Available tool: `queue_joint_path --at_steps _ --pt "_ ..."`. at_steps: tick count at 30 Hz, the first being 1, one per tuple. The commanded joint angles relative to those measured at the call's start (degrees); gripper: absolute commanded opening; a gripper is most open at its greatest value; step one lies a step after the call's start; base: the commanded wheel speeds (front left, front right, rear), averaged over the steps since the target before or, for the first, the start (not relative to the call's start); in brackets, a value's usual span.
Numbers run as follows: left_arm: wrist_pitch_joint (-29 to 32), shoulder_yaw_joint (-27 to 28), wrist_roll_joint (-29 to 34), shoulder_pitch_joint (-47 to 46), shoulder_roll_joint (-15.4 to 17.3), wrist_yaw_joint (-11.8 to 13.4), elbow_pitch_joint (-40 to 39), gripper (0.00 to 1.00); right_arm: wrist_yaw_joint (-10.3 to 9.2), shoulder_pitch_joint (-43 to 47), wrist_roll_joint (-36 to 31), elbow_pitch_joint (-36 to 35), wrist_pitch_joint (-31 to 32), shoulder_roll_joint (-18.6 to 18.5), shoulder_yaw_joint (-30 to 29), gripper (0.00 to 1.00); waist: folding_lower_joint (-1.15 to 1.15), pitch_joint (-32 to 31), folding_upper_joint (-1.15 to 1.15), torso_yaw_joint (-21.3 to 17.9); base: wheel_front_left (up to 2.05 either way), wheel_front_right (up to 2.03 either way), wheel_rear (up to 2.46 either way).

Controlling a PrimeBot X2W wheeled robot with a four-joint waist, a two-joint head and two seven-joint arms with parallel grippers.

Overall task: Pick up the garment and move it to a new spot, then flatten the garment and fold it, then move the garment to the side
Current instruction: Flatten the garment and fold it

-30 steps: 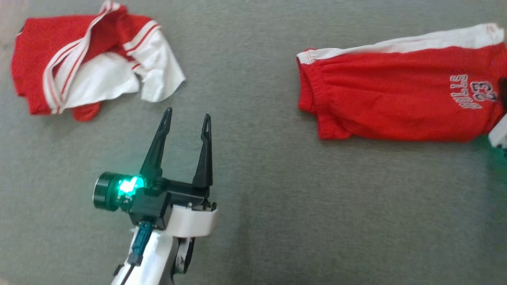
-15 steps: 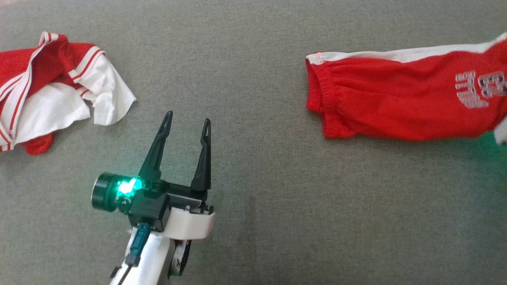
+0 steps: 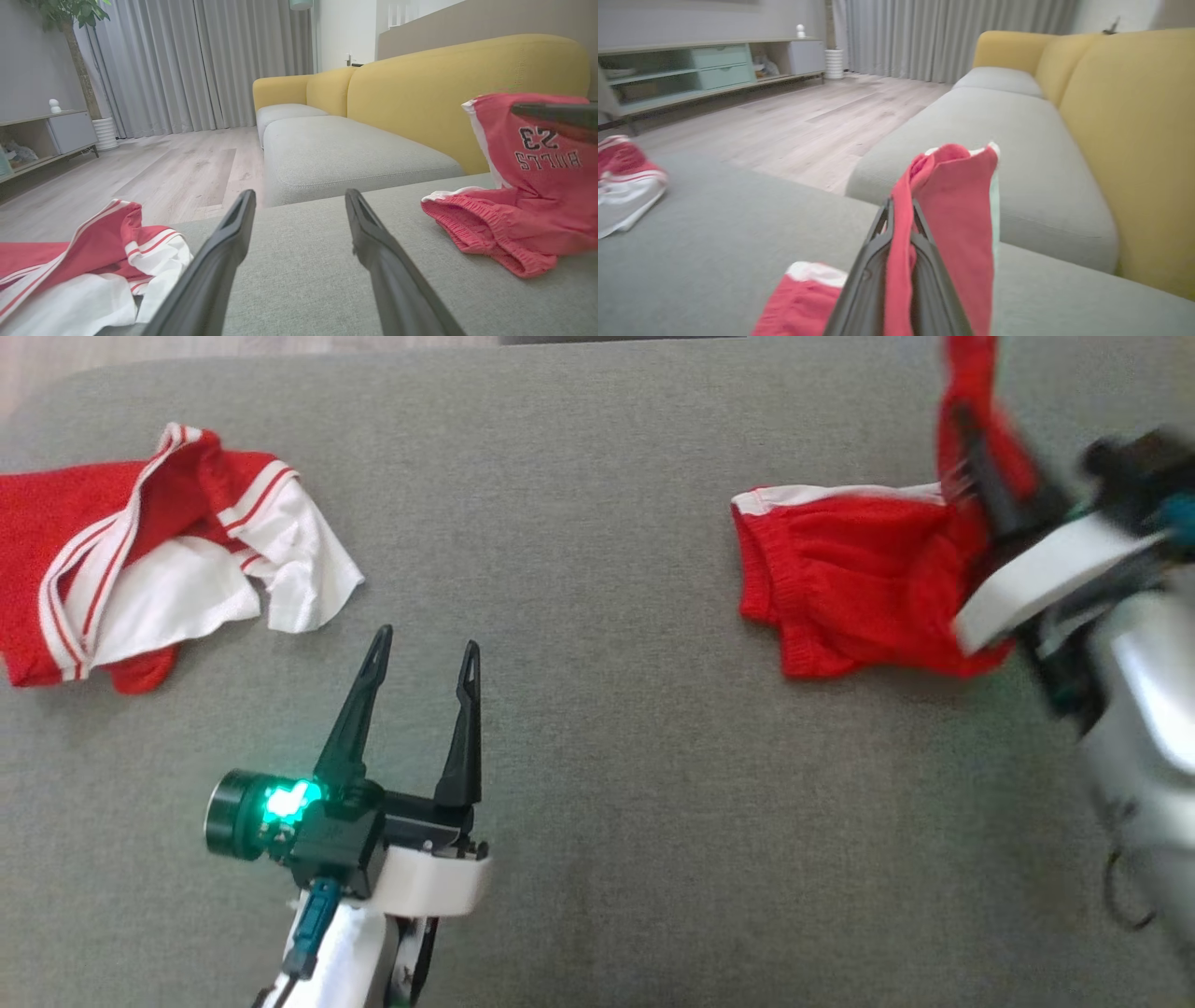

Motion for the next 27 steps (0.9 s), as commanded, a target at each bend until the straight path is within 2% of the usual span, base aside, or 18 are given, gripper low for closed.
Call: queue_joint_path --at_steps 1,2,3,4,5,10,16,22,27 --pt "-0.3 2.5 0.3 -0.8 0.1 -0.2 -1.8 1.00 -0.05 3.0 -0.5 -4.1 1.3 1.0 1.9 0.00 0.01 -0.2 0.00 0.7 0.00 0.00 0.00" --pt "-0.3 2.6 0.3 -0.7 0.0 -0.3 -1.8 1.00 -0.05 4.3 -0.6 -5.5 2.0 1.8 2.8 0.00 0.01 -0.2 0.00 0.8 0.00 0.00 0.00" --pt "-0.3 2.7 0.3 -0.6 -0.1 -0.3 -1.9 1.00 -0.05 5.7 -0.5 -6.6 2.8 2.7 3.6 0.08 0.01 -0.3 0.00 1.0 0.00 0.00 0.00" --pt "-0.3 2.7 0.3 -0.4 -0.2 -0.3 -1.9 1.00 -0.05 7.0 -0.2 -7.4 3.3 3.8 4.5 0.43 0.01 -0.3 0.00 1.1 0.00 0.00 0.00" --pt "-0.3 2.8 0.2 -0.3 -0.4 -0.4 -1.9 1.00 -0.05 8.2 0.1 -7.8 3.7 4.8 4.9 1.00 0.01 -0.4 0.00 1.2 0.00 0.00 0.00" --pt "-0.3 3.0 0.1 0.1 -0.8 -0.7 -1.4 1.00 -0.05 12.2 0.9 -9.2 -0.6 8.8 3.8 1.00 0.01 -1.6 0.00 1.4 0.00 0.00 0.00" --pt "-0.3 4.1 -0.2 2.1 -1.3 -0.5 -1.7 1.00 -0.05 16.8 -0.6 -11.9 -6.4 9.6 -4.7 1.00 0.01 -4.8 0.00 0.9 0.00 0.00 0.00" --pt "-0.3 5.6 -0.6 5.3 -1.7 0.2 -2.6 1.00 -0.05 24.4 0.9 -16.3 -7.6 10.6 -11.5 1.00 0.01 -7.8 0.00 0.5 0.00 0.00 0.00" --pt "-0.3 7.4 -1.8 9.8 -2.2 1.0 -4.2 1.00 -0.05 32.7 -3.0 -21.5 -7.6 11.5 -15.6 1.00 0.01 -10.6 0.00 -0.1 0.00 0.00 0.00"
